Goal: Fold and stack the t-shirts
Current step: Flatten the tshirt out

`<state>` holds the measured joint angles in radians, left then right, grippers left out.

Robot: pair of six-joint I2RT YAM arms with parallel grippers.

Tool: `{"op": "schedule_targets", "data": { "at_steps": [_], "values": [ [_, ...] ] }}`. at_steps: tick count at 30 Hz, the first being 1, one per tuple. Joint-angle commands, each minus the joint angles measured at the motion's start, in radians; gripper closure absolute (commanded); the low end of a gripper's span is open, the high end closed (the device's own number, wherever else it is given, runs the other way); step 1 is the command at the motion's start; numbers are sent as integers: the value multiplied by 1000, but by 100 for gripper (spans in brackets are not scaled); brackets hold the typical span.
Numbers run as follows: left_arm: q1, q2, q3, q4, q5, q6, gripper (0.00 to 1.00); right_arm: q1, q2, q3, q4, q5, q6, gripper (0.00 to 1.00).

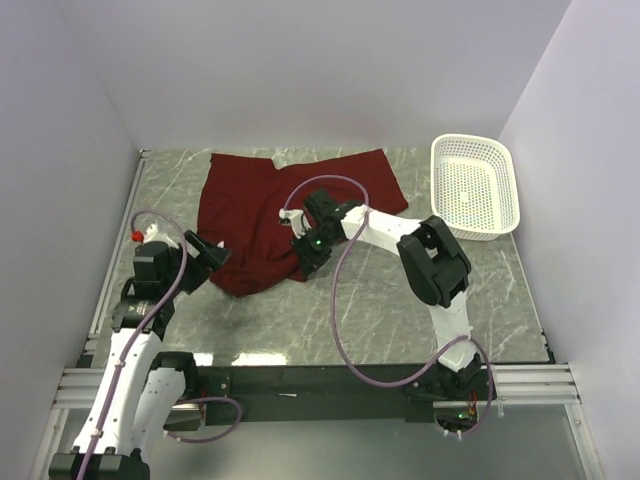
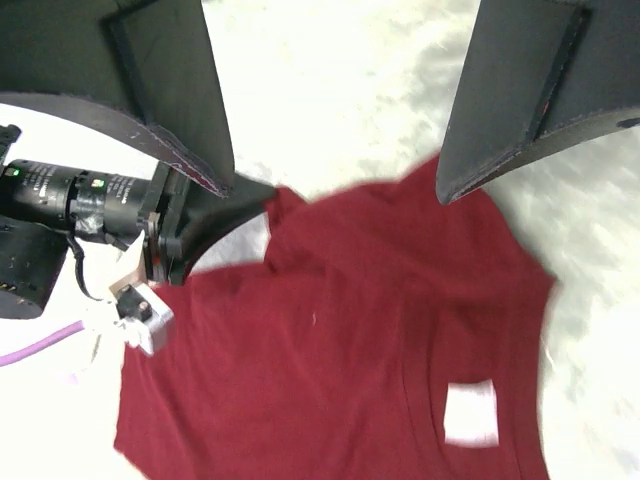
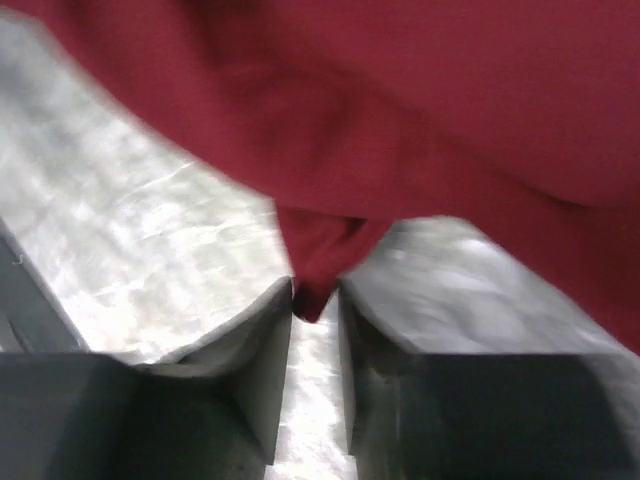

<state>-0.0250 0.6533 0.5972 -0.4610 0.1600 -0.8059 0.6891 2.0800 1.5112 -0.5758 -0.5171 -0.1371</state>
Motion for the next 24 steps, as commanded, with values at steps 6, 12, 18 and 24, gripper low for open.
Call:
{"op": "schedule_targets", "data": {
  "at_steps": [6,12,18,24],
  "values": [
    [0,-63,-154,24,205,-191,16,53,-96,203,-163,-357,-65,100],
    [-1,-66,-88,-40,145,-167,16,78,-112,414,-191,-693,42,100],
    [0,-55,4,-79,75,-108,15,82,-260,196,108,-814,250,100],
    [0,-40,38,-88,75,-70,15,104,-229,210,-226,-635,-103,76]
  ]
}}
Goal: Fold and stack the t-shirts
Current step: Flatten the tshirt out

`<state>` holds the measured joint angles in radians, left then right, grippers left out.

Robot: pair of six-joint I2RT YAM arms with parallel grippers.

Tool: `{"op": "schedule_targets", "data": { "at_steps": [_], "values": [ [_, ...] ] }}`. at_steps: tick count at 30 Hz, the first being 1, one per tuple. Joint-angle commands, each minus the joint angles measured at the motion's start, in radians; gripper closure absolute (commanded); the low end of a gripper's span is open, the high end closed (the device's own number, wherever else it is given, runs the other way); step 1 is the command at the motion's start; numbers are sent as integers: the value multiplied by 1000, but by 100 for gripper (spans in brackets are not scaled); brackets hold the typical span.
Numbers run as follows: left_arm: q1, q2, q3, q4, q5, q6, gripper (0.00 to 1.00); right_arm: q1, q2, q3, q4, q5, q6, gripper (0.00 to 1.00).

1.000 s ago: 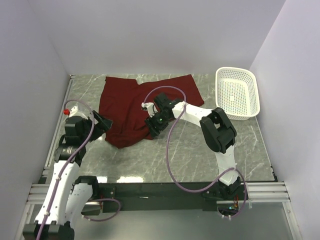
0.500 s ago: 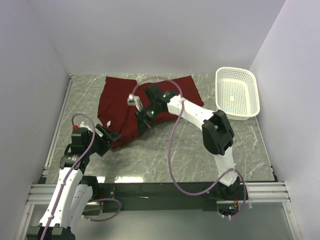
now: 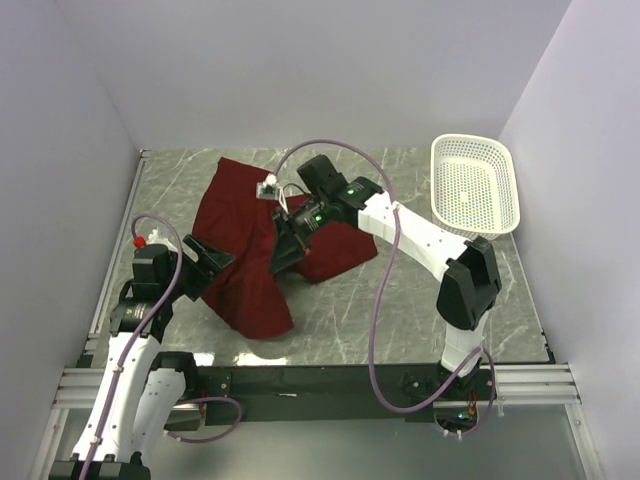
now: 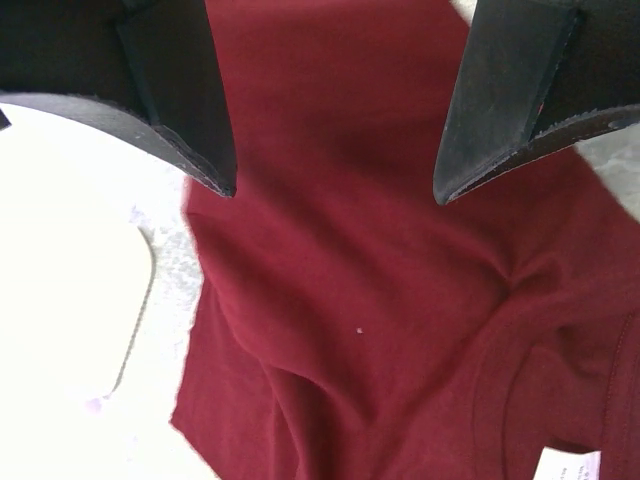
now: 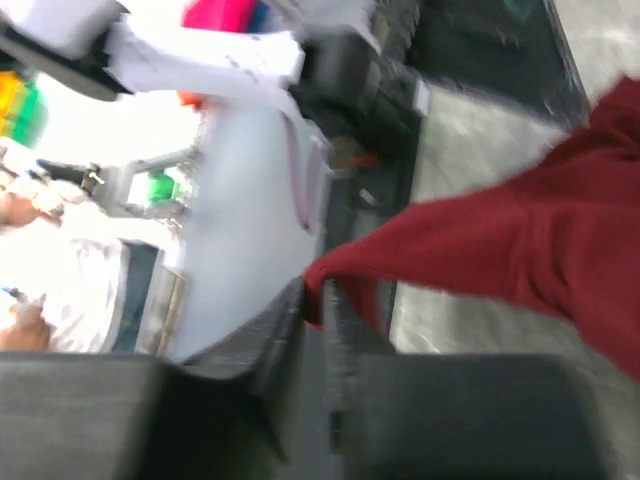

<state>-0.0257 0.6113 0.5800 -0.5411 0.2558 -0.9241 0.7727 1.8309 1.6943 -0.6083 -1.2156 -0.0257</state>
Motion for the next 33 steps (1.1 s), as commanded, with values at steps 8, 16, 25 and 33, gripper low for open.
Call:
{"op": "schedule_targets", "data": {
  "at_steps": [8,16,25,33],
  "values": [
    [1,27,61,23,62,143,15,-90,-120,-241,-151,541,-367,46],
    [1,99,-3,147,191,139,19,-376,-64,-372,-27,867,-240,50],
    [0,67,-8,130,195,159,19,-443,105,-326,-1,958,7,45],
    [0,57,-19,135,207,160,19,-463,156,-323,-10,915,17,56]
  ]
}}
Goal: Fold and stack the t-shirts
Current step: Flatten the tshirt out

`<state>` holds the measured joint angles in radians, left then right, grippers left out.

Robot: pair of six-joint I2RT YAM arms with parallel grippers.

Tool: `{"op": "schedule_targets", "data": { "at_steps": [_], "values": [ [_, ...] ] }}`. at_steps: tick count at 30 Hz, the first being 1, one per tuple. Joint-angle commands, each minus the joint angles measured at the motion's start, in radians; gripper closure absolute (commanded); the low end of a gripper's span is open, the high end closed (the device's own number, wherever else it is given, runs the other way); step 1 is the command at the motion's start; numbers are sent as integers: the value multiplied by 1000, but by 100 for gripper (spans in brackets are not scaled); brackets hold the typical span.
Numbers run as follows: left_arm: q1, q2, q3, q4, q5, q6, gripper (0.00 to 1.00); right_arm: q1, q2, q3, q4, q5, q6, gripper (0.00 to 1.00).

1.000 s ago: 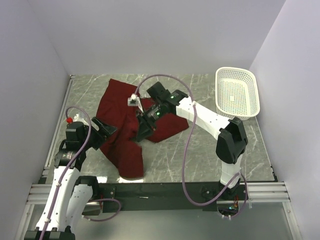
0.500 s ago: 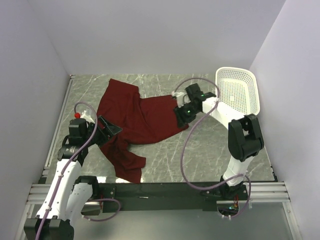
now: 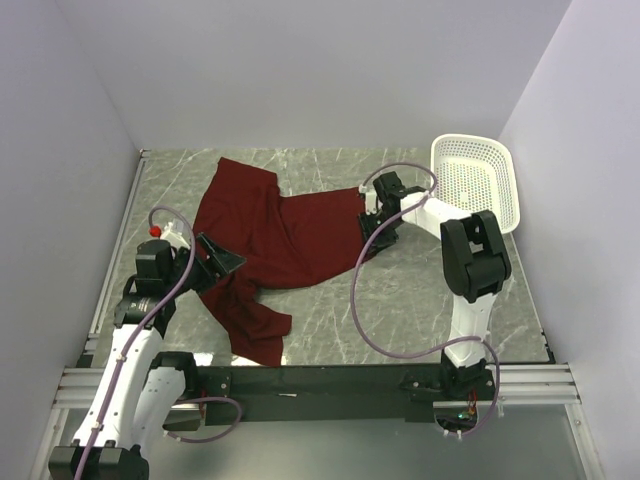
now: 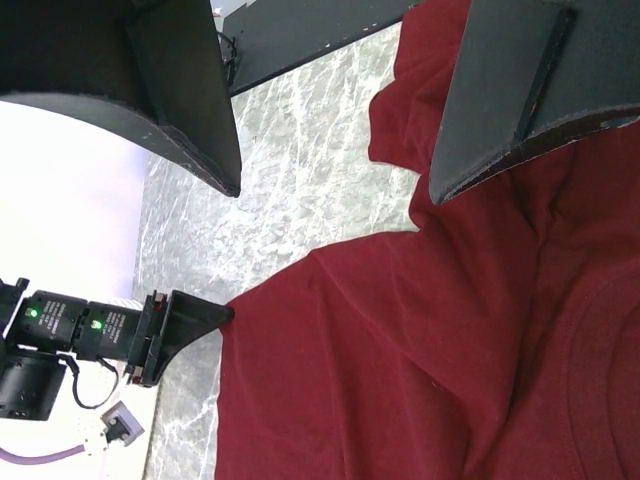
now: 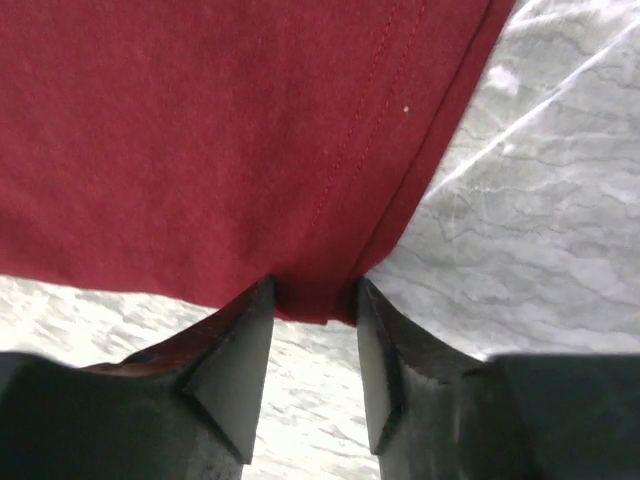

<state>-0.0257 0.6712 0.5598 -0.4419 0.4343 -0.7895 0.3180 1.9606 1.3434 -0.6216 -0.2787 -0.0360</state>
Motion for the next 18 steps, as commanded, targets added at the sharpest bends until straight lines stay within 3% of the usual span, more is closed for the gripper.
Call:
{"op": "schedule_targets", "data": {
  "at_steps": [1,2,3,4,7,10,11,12,13,14,17,18],
  "values": [
    [0,-1,3,35,30,29,19,-8,29,31,-6,-71,22,63],
    [0,1,5,35,30,30,19,-7,29,36,-15,-101,19,72],
    [0,-2,5,35,32,29,19,-8,30,48,-33,-150,13,92],
    [-2,-4,6,35,31,29,19,-7,35,101,-93,-240,4,100],
    [0,-4,12,26,26,33,18,-7,75,314,-223,-396,-1,100],
    [-2,4,29,8,12,44,19,15,156,591,-235,-606,161,100],
    [0,5,32,6,9,44,18,27,176,644,-193,-720,227,90],
    [0,7,35,6,6,45,18,39,187,672,-117,-772,314,72],
    [0,10,35,6,1,44,18,76,192,677,31,-781,443,57],
    [0,10,37,6,0,39,18,93,192,683,64,-783,455,49],
    [0,7,34,12,-5,29,18,119,224,752,-35,-691,345,40],
    [-2,4,31,18,-3,24,18,115,228,752,-67,-598,308,39]
  ]
}}
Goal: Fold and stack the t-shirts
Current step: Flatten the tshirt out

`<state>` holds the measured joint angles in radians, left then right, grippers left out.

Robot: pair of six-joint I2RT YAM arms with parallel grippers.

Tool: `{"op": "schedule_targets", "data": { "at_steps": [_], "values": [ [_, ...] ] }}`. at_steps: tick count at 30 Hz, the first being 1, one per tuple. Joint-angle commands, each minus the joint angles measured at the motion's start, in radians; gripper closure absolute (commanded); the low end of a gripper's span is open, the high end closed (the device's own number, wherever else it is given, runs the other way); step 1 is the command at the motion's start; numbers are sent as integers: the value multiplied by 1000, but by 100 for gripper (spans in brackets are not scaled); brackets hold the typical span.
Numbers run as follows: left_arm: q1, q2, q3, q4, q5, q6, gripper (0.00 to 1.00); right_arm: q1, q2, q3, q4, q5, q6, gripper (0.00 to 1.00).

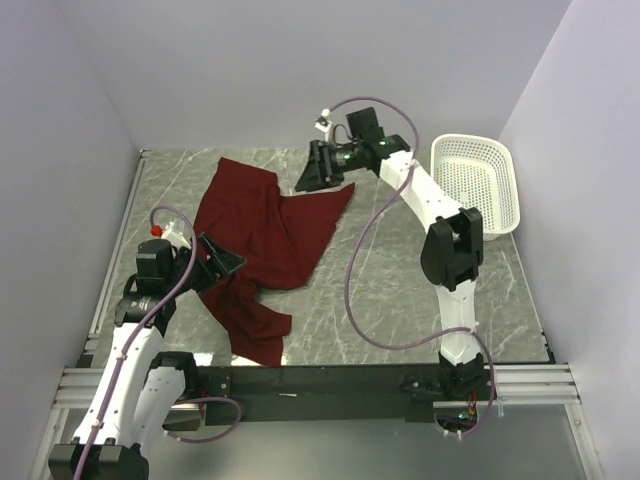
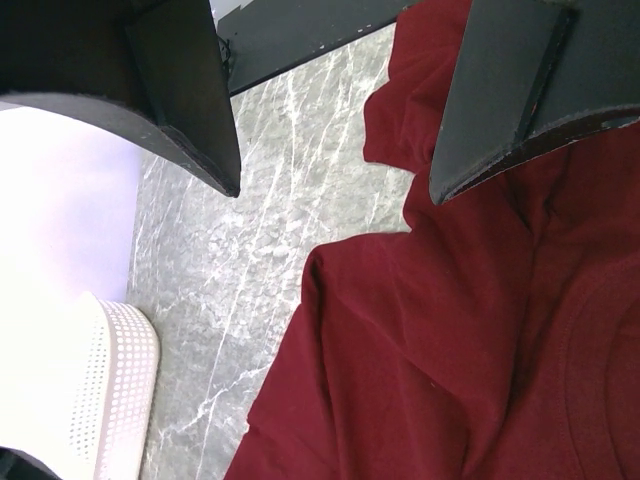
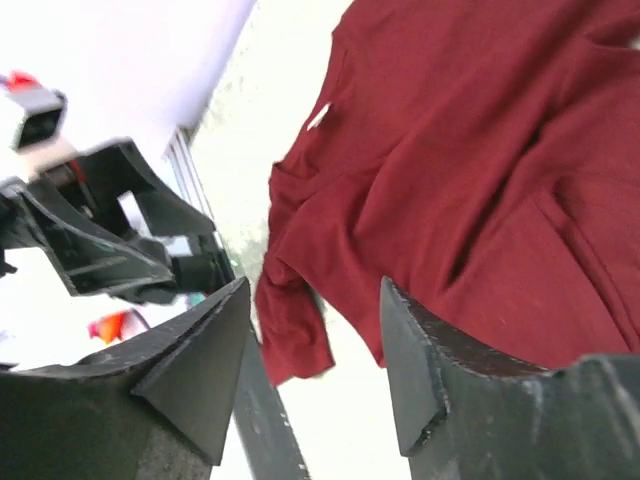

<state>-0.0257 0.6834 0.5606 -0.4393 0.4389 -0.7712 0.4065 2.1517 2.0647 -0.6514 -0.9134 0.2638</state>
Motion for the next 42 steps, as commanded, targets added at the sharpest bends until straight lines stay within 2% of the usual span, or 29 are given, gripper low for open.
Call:
{"op": "schedule_targets", "data": {
  "at_steps": [1,3,4,7,9,15,18,22,31,37,41,42],
  "values": [
    [0,-8,25,22,-5,4,18,19,30,12,-80,83,-68,38],
    [-2,-2,16,36,3,4,18,-18,-50,-135,-42,152,-115,38],
    [-2,2,13,40,4,4,18,-27,-79,-187,-6,172,-208,38],
    [0,24,12,51,20,10,18,-32,-171,-337,-36,205,-438,41],
    [0,36,16,54,24,18,18,-25,-178,-392,-40,267,-452,41],
    [0,33,16,63,44,10,19,-21,-64,-362,-14,455,-376,41],
    [0,15,5,59,41,4,18,-20,15,-263,-14,461,-365,41],
    [0,2,-8,53,41,1,18,-21,123,-131,-97,414,-371,42],
    [0,18,-11,57,52,10,18,-20,192,-81,-132,337,-380,47],
    [0,8,-21,66,55,6,18,-20,125,-189,-100,324,-402,58],
    [0,11,-21,70,57,6,18,-20,100,-232,-96,308,-411,78],
    [0,11,-19,67,57,7,18,-20,97,-232,-100,308,-413,80]
  ]
}}
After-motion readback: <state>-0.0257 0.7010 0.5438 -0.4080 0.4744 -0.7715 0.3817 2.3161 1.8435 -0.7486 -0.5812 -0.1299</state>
